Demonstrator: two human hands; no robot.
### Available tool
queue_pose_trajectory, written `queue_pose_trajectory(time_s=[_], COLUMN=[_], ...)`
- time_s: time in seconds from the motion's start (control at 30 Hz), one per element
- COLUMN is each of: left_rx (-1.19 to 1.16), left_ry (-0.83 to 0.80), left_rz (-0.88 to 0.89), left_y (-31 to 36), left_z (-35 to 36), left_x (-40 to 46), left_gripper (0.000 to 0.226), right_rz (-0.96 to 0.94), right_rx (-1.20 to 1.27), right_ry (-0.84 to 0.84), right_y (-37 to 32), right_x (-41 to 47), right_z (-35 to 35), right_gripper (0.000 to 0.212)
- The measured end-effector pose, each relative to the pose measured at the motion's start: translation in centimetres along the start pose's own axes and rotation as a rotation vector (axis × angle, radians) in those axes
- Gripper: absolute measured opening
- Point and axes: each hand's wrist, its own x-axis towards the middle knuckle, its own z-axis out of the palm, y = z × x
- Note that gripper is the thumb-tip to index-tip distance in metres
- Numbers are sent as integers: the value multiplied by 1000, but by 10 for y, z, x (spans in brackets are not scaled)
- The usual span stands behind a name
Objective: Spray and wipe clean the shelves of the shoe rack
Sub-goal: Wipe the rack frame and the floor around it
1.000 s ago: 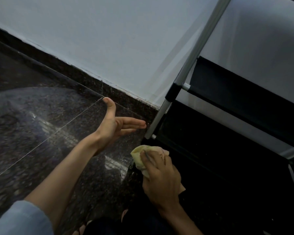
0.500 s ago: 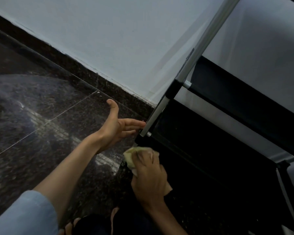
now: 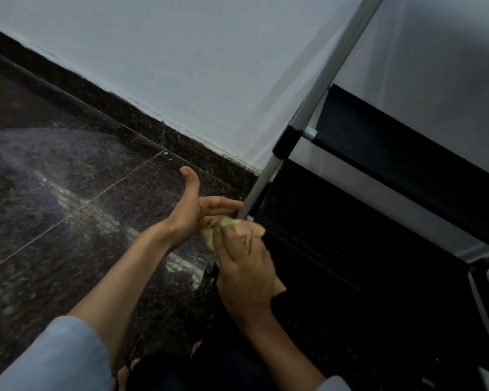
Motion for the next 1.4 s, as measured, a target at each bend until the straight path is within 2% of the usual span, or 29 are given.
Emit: queue_pose_trajectory(time_s=[0.13, 0.27, 0.37, 0.47, 0.57, 0.77, 0.83, 0.97, 1.03, 1.1, 1.2, 1.27, 1.33, 1.4], left_rx=[76, -26, -61, -40, -43, -26, 21, 69, 72, 73, 55, -15, -88, -89], left_ry=[32, 171, 194, 170, 154, 126, 126, 170, 166, 149, 128, 124, 129, 144], left_rz=[59, 104, 71, 30, -6, -29, -33, -11, -18, -29, -47, -63, -70, -70], left_y=[1, -10, -25, -36, -36, -32, -30, -30, -32, -35, -42, -43, -43, -42], left_z=[1, -3, -8, -8, -1, -1, -1, -1, 0, -2, -5, -4, -3, -4], left_x=[-1, -3, -11, -13, -9, -2, 1, 9, 10, 9, 11, 12, 13, 15], left_gripper=[109, 108, 108, 110, 111, 112, 114, 114, 115, 116, 116, 114, 110, 112], right_rz=[77, 185, 226, 170, 106, 19, 0, 23, 73, 110, 71, 19, -13, -38], right_rx=[95, 141, 157, 207, 257, 139, 113, 119, 139, 201, 256, 211, 135, 60], right_ry=[-273, -325, -234, -18, 146, 192, 114, -325, -406, -319, -40, 131, 186, 139], right_y=[5, 22, 32, 36, 30, 18, 12, -8, -8, -3, 5, 9, 13, 13], right_x=[-35, -67, -69, -53, -27, -13, -24, -59, -68, -70, -60, -46, -30, -25], right_z=[4, -1, -4, -7, -4, 34, 45, 54, 54, 51, 43, 42, 47, 55], right_gripper=[57, 61, 62, 53, 54, 44, 45, 57, 60, 61, 48, 48, 49, 44])
